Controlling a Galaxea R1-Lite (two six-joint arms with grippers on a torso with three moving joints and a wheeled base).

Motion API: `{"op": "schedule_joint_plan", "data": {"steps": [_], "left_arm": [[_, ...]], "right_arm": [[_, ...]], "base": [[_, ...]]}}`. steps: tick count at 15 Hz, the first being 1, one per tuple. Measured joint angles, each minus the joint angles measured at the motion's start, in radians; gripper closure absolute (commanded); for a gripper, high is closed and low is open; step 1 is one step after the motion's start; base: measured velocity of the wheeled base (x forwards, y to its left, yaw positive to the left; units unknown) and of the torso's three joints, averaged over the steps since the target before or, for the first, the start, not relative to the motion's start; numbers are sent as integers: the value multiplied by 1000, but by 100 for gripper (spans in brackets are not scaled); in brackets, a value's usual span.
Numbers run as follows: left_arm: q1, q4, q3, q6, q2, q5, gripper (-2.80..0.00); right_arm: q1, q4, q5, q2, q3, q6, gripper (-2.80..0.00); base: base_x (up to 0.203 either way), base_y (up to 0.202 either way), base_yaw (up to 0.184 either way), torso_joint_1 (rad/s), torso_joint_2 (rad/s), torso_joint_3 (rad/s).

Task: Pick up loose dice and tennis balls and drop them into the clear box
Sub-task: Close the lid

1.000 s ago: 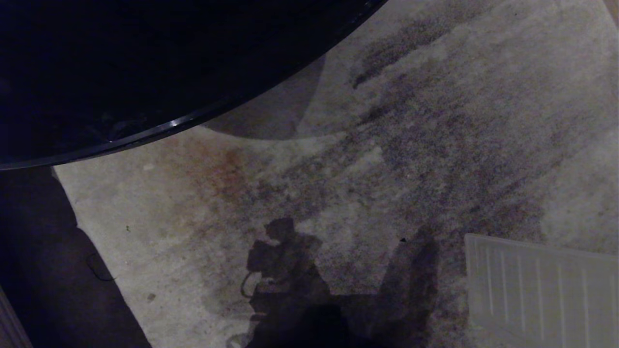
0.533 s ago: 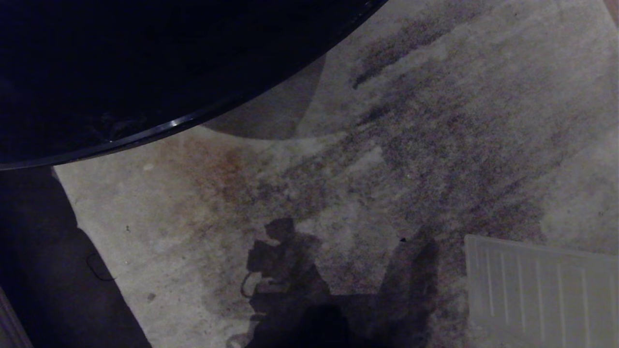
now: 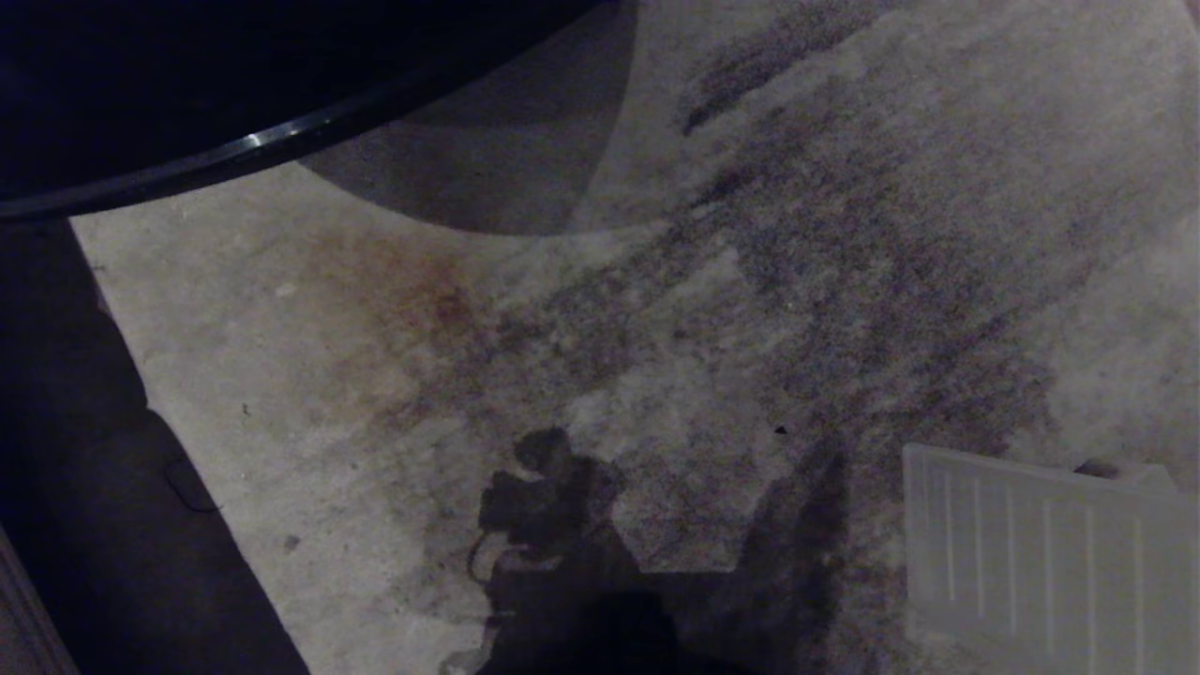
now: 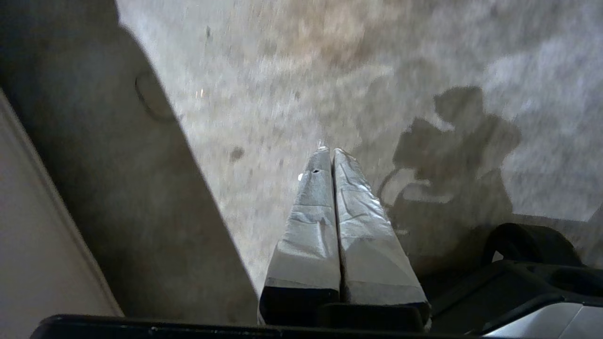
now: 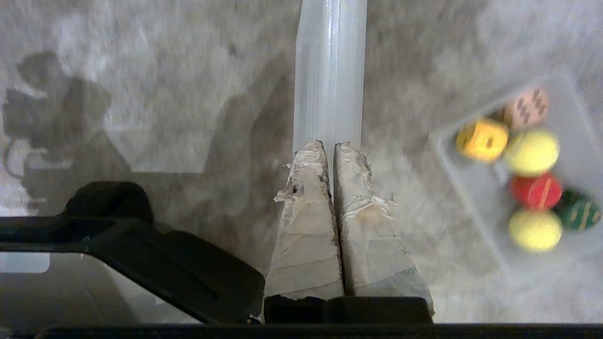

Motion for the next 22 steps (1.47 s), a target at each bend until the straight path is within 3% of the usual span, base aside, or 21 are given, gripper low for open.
{"op": "schedule_joint_plan", "data": {"steps": [8,15,22], "left_arm": [[0,1,0,0,0,0,0],[0,0,0,0,0,0,0],[0,0,0,0,0,0,0]], "right_arm": [[0,0,0,0,0,0,0],[0,0,0,0,0,0,0],[0,0,0,0,0,0,0]], "base": [[-166,0,-1,2,1,2],[1,1,-10,1,1,0],[4,10,-156,2,3,2]]}}
